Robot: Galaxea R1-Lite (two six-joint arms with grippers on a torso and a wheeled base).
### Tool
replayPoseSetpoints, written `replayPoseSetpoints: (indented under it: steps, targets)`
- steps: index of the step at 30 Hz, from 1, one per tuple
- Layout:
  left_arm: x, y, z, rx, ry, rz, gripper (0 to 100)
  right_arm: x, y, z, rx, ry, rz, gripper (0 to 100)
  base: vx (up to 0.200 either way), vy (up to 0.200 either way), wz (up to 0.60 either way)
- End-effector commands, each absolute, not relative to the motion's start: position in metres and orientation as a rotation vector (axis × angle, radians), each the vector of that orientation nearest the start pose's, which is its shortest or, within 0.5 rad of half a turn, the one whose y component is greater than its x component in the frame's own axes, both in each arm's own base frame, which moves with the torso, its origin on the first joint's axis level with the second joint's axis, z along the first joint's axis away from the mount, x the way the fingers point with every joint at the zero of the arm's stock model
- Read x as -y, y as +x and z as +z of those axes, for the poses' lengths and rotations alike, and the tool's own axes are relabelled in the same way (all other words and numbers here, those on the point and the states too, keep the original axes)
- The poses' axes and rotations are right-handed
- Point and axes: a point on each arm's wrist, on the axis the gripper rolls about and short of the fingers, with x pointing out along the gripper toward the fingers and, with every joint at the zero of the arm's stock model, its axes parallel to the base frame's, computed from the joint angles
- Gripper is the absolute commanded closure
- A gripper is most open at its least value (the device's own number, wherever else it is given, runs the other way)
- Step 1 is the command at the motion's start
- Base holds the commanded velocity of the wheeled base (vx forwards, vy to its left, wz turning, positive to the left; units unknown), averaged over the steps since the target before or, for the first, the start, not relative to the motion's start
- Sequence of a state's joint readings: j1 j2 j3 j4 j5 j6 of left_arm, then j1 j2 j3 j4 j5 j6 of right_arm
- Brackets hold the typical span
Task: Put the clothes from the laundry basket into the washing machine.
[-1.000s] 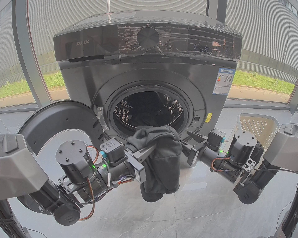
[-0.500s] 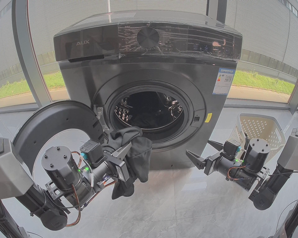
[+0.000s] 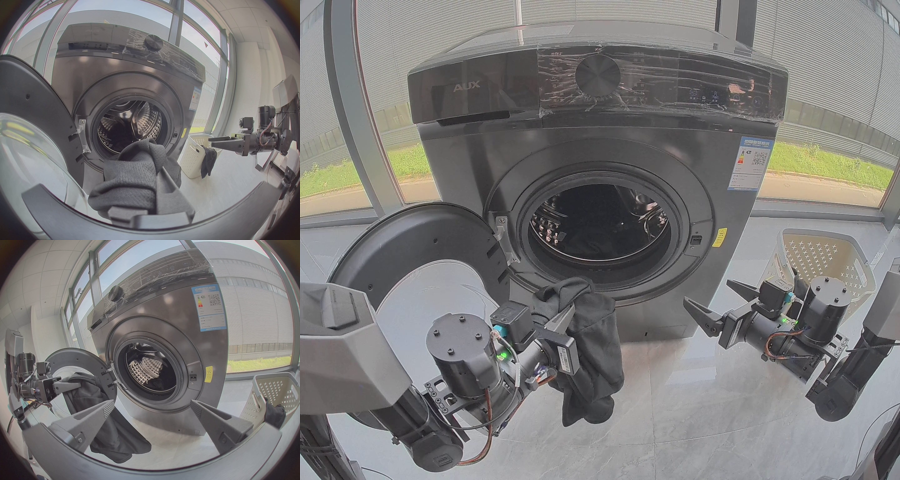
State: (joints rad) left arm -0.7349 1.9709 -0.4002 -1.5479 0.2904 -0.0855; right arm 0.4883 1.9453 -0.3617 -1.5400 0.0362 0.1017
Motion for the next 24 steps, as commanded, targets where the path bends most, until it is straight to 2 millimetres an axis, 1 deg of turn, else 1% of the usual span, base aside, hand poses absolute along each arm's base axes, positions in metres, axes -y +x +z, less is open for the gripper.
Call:
replayPoseSetpoints:
  steps: [1,4,13,19,24]
  targets:
    - [0.1956,0.2255,0.0906,-0.062,-0.060,-0.441,100,-0.1336,0.2519,0.1001,-0.066,0.091,0.519,0,0.200,0.000,0.00]
    - [0.1979,0.2228,0.0912,-0.061,-0.060,-0.449,100,-0.1338,0.2513,0.1003,-0.066,0.090,0.521,0,0.200,0.000,0.00]
    - [0.2012,0.2196,0.0905,-0.064,-0.060,-0.462,100,-0.1342,0.2511,0.1003,-0.066,0.090,0.522,0,0.000,0.000,0.00]
    - [0.2010,0.2188,0.0894,-0.068,-0.056,-0.464,100,-0.1358,0.2497,0.1004,-0.066,0.090,0.528,0,0.200,0.000,0.00]
    - [0.2027,0.2165,0.0889,-0.071,-0.054,-0.473,100,-0.1351,0.2482,0.0988,-0.075,0.088,0.529,0,0.000,0.000,0.00]
